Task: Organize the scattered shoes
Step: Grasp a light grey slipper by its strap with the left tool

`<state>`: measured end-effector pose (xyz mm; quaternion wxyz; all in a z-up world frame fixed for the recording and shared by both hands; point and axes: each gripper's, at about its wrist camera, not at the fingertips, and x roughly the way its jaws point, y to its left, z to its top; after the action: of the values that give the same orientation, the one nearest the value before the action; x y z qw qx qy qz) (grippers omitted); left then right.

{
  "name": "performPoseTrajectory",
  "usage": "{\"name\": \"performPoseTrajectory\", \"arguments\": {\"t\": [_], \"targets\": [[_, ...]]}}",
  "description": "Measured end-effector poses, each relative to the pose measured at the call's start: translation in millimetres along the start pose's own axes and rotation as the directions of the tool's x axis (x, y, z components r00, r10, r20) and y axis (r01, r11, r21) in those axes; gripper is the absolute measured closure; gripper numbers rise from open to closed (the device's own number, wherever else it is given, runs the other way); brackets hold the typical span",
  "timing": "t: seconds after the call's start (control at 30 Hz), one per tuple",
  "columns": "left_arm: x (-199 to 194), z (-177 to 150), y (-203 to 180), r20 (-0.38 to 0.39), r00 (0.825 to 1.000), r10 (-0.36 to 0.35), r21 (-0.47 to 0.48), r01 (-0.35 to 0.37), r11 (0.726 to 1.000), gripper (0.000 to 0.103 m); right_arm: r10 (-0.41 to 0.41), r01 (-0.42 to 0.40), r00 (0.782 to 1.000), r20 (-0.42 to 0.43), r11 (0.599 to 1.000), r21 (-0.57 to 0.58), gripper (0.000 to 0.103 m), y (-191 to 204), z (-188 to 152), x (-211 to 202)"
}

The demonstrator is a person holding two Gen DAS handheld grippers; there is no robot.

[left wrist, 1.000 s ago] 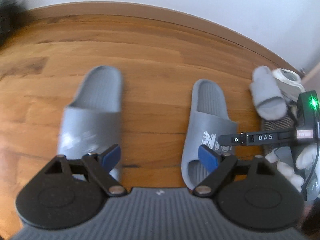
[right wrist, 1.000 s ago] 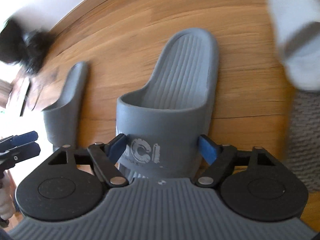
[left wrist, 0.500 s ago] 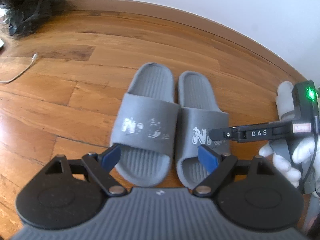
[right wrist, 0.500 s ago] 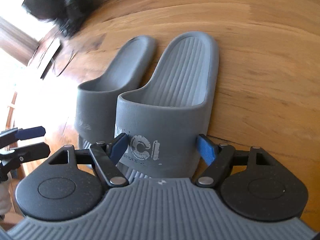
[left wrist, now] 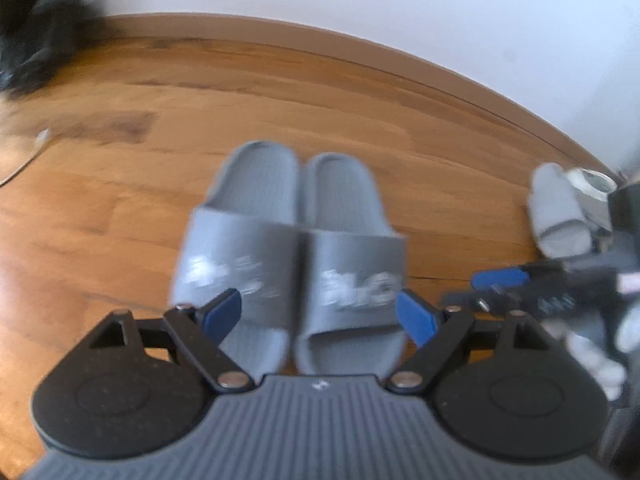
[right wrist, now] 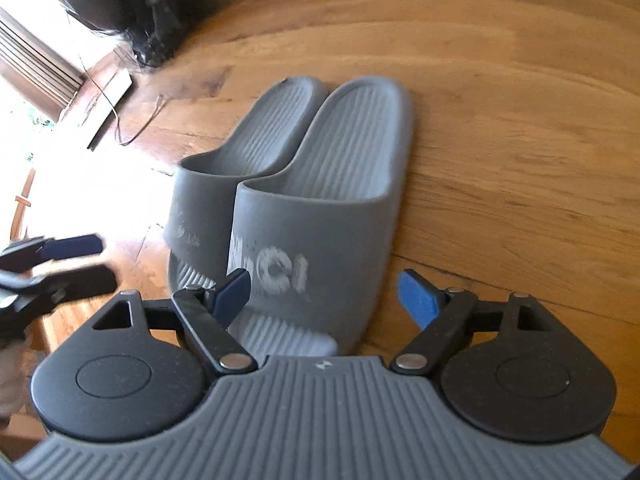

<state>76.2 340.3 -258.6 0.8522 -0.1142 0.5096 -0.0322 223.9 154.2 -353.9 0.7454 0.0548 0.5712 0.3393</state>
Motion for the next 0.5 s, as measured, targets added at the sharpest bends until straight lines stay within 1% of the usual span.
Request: {"name": "performPoseTrajectory", "arguments": {"t": [0.03,0.1,0.17,0.23,0.27,0.3,0.33,0.37,0.4,0.43,0.47,0.5], "targets": [[3.6,3.3,-10.6,-0.002,1.0,-0.019,0.027,0.019,0.999,0.019,0.009,-0.009,1.0,-0.018,1.0,-0.009,0.021,-7.3,-6.5,-14.5],[12.2,11.9,-43.6,-0.012,0.998,-0.066,0.131,0.067,0.989,0.019,0.018,-0.025,0.995,-0.102,0.997,-0.068,0.021,-27.7,-26.7,-52.3],[20.7,20.1,-80.0,-0.027,0.994,-0.103,0.242,0.106,0.964,0.019,-0.007,-0.018,0.982,-0.19,0.992,-0.129,0.021,-49.0,-45.4,-87.5],[26.6,24.5,-96.8,-0.037,0.991,-0.127,0.287,0.132,0.949,0.019,-0.034,-0.005,0.97,-0.239,0.987,-0.163,0.021,-63.7,-54.6,-110.5],[33.5,29.8,-115.1,-0.047,0.987,-0.152,0.326,0.159,0.932,0.019,-0.059,0.007,0.961,-0.272,0.982,-0.189,0.021,-75.0,-61.0,-129.2],[41.7,33.4,-133.0,-0.052,0.984,-0.168,0.373,0.175,0.911,0.019,-0.085,0.018,0.949,-0.304,0.976,-0.215,0.02,-86.3,-67.4,-147.9],[50.3,35.4,-150.6,-0.054,0.983,-0.178,0.424,0.184,0.887,0.019,-0.108,0.034,0.944,-0.312,0.972,-0.234,0.018,-100.1,-70.8,-169.0],[59.0,37.4,-168.2,-0.056,0.981,-0.187,0.475,0.191,0.859,0.019,-0.13,0.051,0.941,-0.312,0.967,-0.25,0.013,-114.7,-73.3,-190.8],[67.6,39.5,-185.8,-0.059,0.979,-0.196,0.524,0.198,0.829,0.019,-0.14,0.06,0.94,-0.312,0.966,-0.252,0.009,-123.2,-74.0,-201.7],[77.8,39.1,-203.7,-0.059,0.978,-0.199,0.585,0.196,0.787,0.019,-0.145,0.072,0.941,-0.306,0.969,-0.238,0.008,-137.2,-74.4,-215.0],[86.0,37.5,-215.2,-0.057,0.979,-0.198,0.631,0.189,0.753,0.019,-0.157,0.092,0.943,-0.295,0.971,-0.223,0.008,-153.0,-75.4,-227.3],[96.0,36.2,-227.4,-0.055,0.98,-0.192,0.678,0.178,0.714,0.019,-0.177,0.122,0.946,-0.271,0.97,-0.211,0.008,-167.6,-76.7,-236.5]]}}
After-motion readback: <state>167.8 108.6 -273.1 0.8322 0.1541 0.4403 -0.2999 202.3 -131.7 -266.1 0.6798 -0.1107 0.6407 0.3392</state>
